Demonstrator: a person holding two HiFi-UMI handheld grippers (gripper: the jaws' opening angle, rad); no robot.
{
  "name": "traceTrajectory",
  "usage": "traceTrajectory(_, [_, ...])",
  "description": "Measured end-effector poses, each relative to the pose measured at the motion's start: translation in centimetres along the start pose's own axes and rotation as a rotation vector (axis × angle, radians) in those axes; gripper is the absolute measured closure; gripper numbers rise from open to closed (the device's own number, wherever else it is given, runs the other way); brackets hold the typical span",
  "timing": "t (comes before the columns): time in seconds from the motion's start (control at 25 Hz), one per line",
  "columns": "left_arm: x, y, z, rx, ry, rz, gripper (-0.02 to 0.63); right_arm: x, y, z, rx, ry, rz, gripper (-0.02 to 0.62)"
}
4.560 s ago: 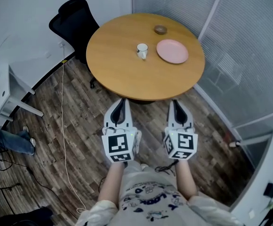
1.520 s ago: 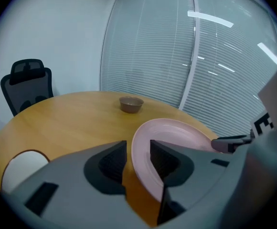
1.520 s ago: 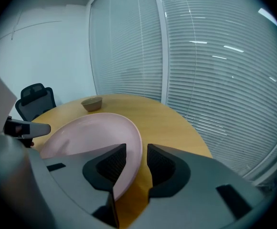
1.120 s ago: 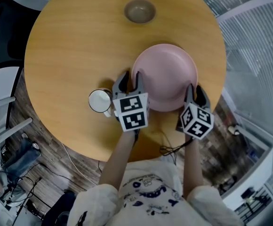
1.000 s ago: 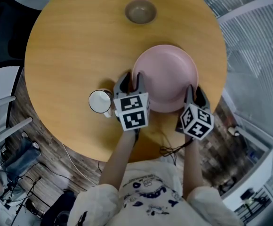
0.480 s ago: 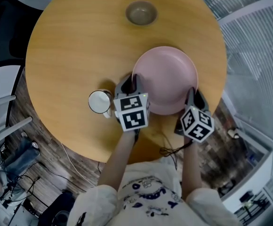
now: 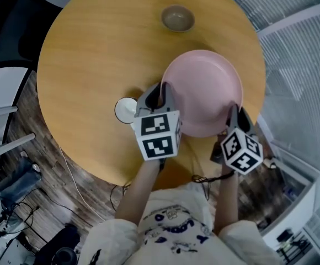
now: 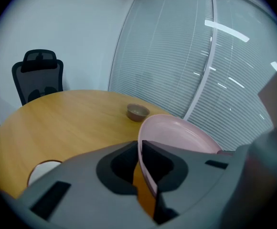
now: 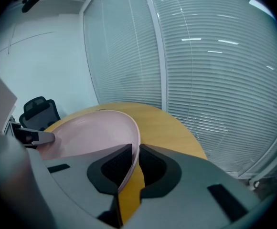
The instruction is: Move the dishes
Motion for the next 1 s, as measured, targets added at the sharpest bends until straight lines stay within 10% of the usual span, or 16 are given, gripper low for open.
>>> traceTrajectory(1.0, [23.2, 1.2, -18.6, -0.194, 0.195, -0.218, 0.586, 26.3, -1.8, -7.3, -0.025, 0.261, -0.155, 0.552])
Point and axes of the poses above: the fingertips, and each gripper's own axes: z forward along the fingers, x to its left, y out of its top, the point moved 10 cm from there along -z, backward along the fingers
